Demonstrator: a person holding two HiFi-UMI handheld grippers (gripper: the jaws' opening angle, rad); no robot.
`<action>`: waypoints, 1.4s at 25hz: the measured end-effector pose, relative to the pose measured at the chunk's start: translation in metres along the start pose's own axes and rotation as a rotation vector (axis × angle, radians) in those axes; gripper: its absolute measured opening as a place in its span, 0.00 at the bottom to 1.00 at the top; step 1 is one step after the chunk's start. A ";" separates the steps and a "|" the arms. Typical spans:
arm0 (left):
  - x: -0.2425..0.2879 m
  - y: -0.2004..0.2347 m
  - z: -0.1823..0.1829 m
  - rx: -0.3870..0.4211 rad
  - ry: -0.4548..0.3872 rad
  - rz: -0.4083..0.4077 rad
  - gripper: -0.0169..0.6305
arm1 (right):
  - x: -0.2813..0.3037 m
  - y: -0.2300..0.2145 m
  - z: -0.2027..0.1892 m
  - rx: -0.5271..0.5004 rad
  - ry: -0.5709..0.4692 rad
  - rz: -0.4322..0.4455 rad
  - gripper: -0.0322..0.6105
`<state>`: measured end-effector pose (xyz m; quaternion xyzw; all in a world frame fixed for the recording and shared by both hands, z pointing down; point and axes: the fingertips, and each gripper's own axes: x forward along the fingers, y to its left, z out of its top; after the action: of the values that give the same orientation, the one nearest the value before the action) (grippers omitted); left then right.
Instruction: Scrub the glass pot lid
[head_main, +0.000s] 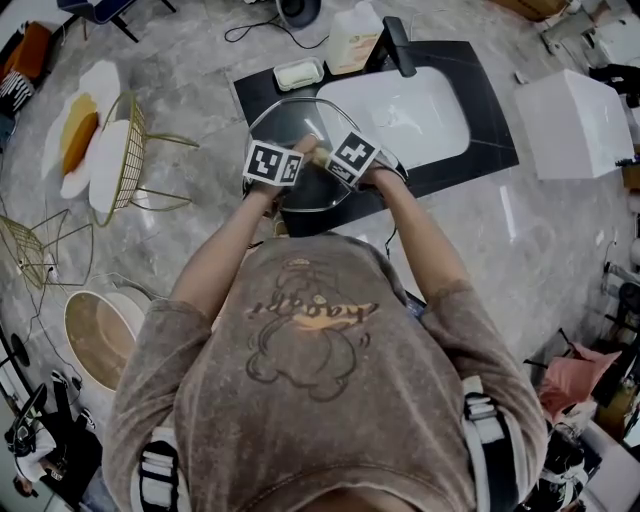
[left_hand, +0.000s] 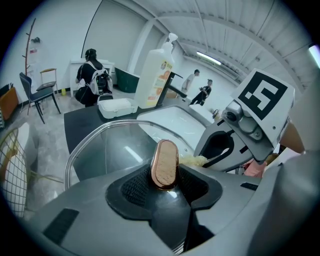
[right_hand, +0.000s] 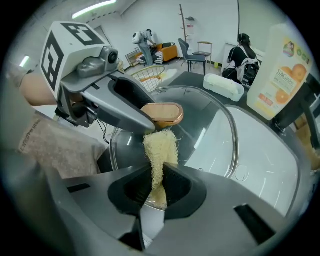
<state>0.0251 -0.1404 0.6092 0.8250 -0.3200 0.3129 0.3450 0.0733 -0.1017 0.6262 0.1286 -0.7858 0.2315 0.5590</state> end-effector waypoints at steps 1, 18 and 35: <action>0.000 0.000 0.000 -0.001 0.002 -0.001 0.31 | 0.001 0.003 0.000 -0.004 0.004 0.009 0.12; -0.001 -0.001 -0.001 0.001 0.009 -0.008 0.31 | 0.011 0.045 0.005 0.048 -0.031 0.136 0.12; -0.001 -0.002 -0.001 -0.002 0.005 -0.016 0.31 | 0.024 0.097 0.036 0.193 -0.208 0.328 0.12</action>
<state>0.0261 -0.1379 0.6087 0.8265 -0.3126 0.3119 0.3490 -0.0095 -0.0354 0.6177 0.0754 -0.8238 0.3790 0.4149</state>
